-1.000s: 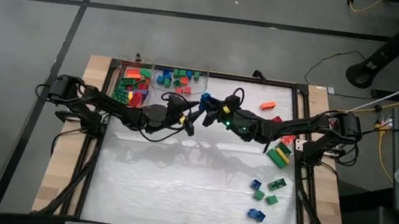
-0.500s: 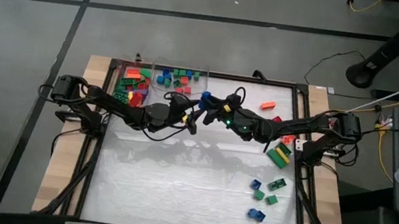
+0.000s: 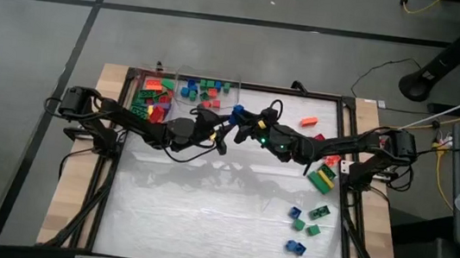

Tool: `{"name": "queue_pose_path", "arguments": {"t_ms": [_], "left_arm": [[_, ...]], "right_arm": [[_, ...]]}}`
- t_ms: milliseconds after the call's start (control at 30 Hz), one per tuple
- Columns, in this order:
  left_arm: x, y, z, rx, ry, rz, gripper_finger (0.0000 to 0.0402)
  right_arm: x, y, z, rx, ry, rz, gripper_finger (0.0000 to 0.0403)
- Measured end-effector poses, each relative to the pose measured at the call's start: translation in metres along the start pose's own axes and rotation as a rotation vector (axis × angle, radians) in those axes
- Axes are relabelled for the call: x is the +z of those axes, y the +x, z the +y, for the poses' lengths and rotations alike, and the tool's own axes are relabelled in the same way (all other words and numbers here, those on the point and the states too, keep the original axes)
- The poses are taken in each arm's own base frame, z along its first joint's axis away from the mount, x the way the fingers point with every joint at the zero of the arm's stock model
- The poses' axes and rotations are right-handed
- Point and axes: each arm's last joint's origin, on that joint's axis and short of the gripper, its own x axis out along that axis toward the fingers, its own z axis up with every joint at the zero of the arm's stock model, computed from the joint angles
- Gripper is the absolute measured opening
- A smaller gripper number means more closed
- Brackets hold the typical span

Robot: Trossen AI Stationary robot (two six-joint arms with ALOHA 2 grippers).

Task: Sort blocks by size
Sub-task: Put the large blue game piece into the left transparent bin

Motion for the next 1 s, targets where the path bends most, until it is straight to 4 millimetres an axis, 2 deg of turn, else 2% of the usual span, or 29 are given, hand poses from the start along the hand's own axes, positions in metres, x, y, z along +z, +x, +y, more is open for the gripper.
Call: {"name": "queue_pose_path", "arguments": {"t_ms": [500, 1000], "left_arm": [[-0.0020, 0.0004, 0.0012, 0.000, 0.027, 0.017, 0.0099], [-0.0014, 0.0007, 0.0008, -0.013, 0.032, 0.016, 0.0097]], "right_arm": [[-0.0022, -0.0001, -0.0010, 0.002, -0.016, 0.026, 0.0149], [-0.0011, -0.0012, 0.0011, 0.038, -0.018, 0.042, 0.0264]]}}
